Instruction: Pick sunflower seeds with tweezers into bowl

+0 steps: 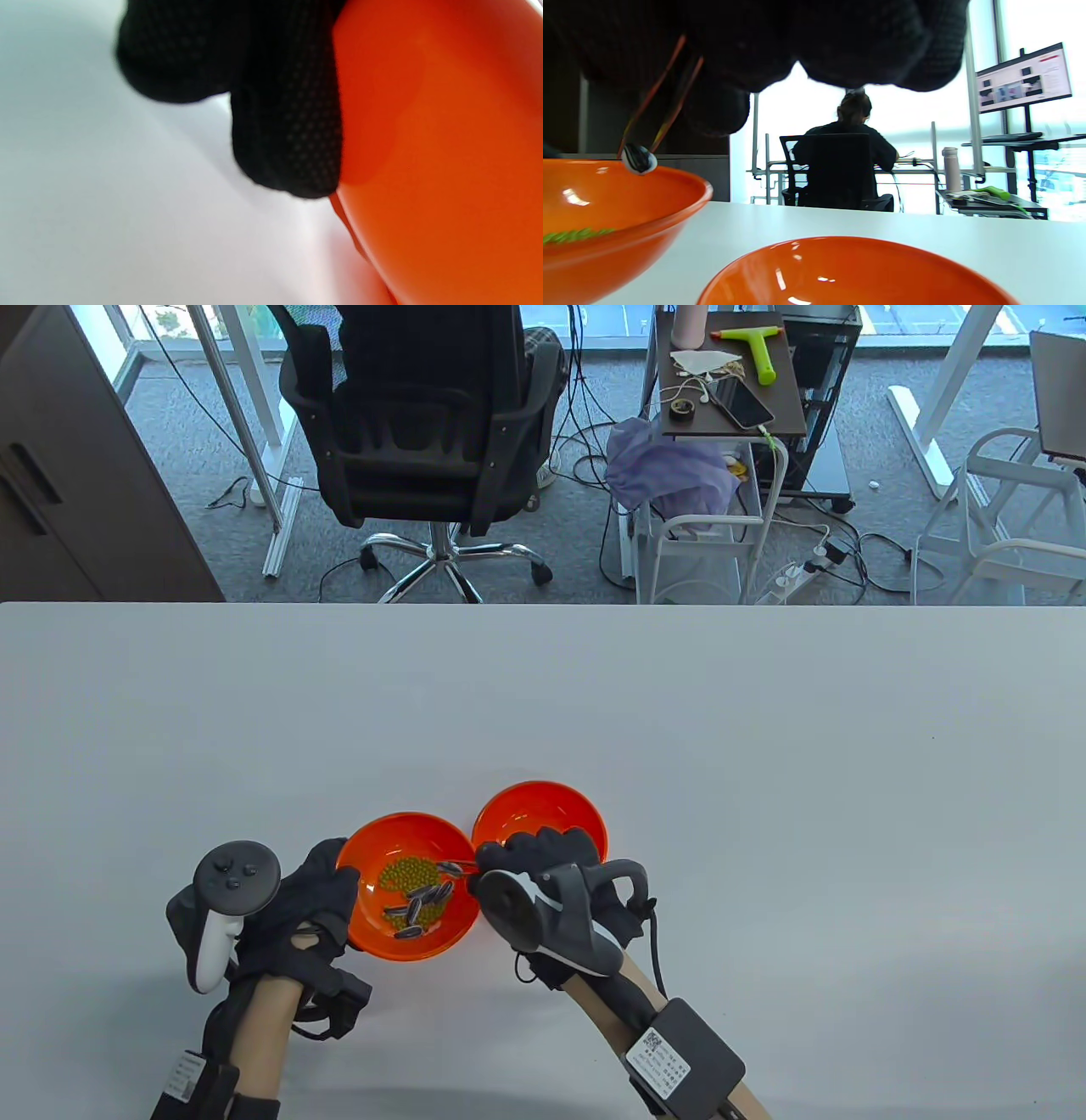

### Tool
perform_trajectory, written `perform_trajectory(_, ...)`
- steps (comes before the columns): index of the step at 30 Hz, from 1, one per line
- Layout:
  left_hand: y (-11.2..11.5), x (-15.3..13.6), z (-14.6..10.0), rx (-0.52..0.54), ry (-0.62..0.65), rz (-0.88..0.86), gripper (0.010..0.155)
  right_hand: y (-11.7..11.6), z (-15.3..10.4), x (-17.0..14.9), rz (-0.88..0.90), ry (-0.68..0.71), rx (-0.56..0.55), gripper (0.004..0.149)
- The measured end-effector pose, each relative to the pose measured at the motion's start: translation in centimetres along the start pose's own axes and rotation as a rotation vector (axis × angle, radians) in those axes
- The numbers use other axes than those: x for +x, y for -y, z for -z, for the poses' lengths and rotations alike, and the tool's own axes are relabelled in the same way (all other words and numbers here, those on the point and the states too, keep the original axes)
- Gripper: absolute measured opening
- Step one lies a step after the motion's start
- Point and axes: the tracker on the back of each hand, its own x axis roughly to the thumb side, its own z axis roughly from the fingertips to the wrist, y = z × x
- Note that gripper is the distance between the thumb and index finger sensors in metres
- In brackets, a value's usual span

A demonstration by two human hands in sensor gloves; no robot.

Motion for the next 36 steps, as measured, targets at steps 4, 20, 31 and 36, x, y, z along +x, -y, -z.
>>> perform_trajectory(4, -0.1, 0.0, 0.0, 0.007, -0.006, 0.005, 0.052, 0.0, 0.7, -2.7, 0.018, -0.086, -0.015, 0.040)
perform_trajectory(20, 0.0, 0.1, 0.0, 0.004, 0.003, 0.006, 0.052, -5.0, 0.9, -8.2, -0.123, -0.264, 0.217, 0.042)
perform_trajectory(31, 0.1, 0.1, 0.0, 0.000, 0.006, 0.012, 0.052, -2.6, 0.9, -7.4, -0.011, -0.261, 0.089, 0.042)
perform_trajectory(36, 0.2, 0.2, 0.0, -0.004, 0.009, 0.015, 0.052, -0.8, 0.8, -5.9, 0.092, -0.205, 0.039, 0.042)
